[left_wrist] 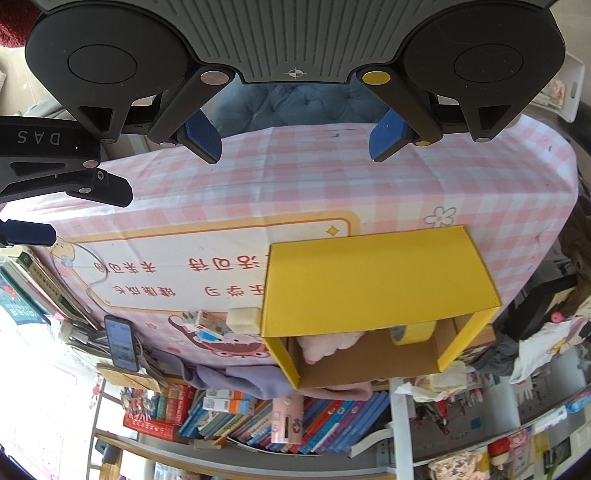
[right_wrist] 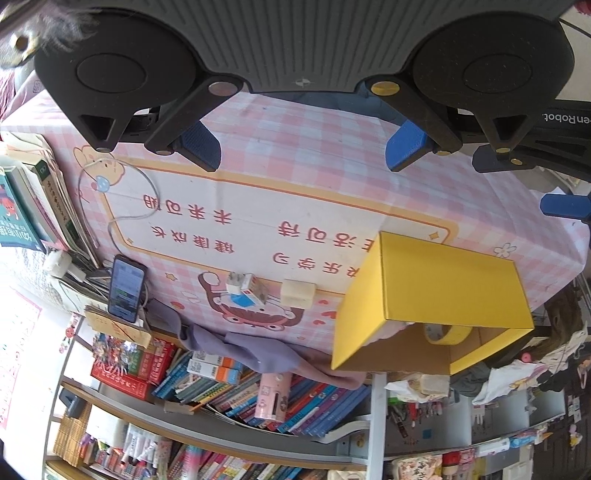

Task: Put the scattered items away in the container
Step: 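Move both tools toward the soap bar and small boxes on the tablecloth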

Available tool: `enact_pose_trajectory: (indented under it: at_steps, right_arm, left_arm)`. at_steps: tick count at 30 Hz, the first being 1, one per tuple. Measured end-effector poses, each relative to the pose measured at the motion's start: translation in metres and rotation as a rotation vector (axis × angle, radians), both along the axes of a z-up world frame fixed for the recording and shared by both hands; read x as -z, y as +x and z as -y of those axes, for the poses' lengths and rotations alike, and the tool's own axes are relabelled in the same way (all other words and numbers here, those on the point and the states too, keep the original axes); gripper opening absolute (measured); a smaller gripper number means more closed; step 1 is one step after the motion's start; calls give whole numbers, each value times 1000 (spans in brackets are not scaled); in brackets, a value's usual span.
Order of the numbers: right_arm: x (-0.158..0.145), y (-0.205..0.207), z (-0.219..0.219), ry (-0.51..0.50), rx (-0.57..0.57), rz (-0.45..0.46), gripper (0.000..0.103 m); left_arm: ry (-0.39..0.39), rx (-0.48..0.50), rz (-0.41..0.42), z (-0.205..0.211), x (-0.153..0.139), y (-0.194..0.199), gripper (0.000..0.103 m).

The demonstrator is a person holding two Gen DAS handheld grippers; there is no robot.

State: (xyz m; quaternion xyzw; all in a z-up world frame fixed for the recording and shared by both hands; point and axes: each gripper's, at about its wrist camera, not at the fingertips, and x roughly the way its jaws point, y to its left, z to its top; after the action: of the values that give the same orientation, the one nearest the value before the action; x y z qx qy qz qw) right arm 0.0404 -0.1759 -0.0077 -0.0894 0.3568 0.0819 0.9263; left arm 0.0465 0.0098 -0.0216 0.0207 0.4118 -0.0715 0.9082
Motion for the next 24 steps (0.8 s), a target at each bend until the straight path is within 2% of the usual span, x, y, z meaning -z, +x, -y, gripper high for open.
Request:
enact_pose_trajectory:
  at_steps: [24]
  right_arm:
    - [2,11,61,-6,175,-9,97]
  left_arm:
    - [-9,171,-8,64,4,34,89]
